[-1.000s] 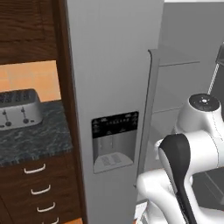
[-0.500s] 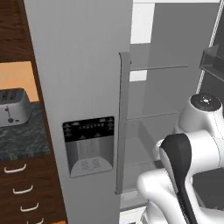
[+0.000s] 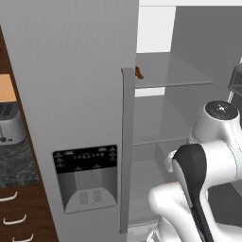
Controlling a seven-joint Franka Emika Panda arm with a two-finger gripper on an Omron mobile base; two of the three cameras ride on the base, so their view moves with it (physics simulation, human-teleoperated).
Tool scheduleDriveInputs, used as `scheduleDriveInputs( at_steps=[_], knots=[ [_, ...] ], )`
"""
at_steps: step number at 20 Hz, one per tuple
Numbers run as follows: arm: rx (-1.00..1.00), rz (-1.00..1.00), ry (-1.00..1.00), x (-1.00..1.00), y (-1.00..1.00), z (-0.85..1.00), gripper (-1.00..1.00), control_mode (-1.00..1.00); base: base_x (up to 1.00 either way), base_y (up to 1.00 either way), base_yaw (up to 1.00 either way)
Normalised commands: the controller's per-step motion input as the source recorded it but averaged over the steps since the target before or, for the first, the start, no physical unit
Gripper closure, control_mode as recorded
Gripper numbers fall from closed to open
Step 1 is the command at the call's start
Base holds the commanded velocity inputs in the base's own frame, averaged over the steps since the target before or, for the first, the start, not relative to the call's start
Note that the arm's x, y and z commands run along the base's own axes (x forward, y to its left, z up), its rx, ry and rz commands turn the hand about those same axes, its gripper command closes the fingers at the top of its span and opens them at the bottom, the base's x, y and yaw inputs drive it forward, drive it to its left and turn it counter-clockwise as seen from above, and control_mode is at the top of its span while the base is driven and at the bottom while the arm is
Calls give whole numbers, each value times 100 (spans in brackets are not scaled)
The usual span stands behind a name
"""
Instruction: Place one tomato and one chicken drumstick in each tupperware on the nearby counter, to pack two identical lunches.
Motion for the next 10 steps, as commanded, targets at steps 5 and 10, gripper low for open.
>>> scheduleDriveInputs(
  at_steps=[5,10],
  knots=[
    [6,9,-8,32,-2,2,-100,-100,0,0,0],
    [7,6,-26,43,0,40,-100,-100,0,0,0]
  ],
)
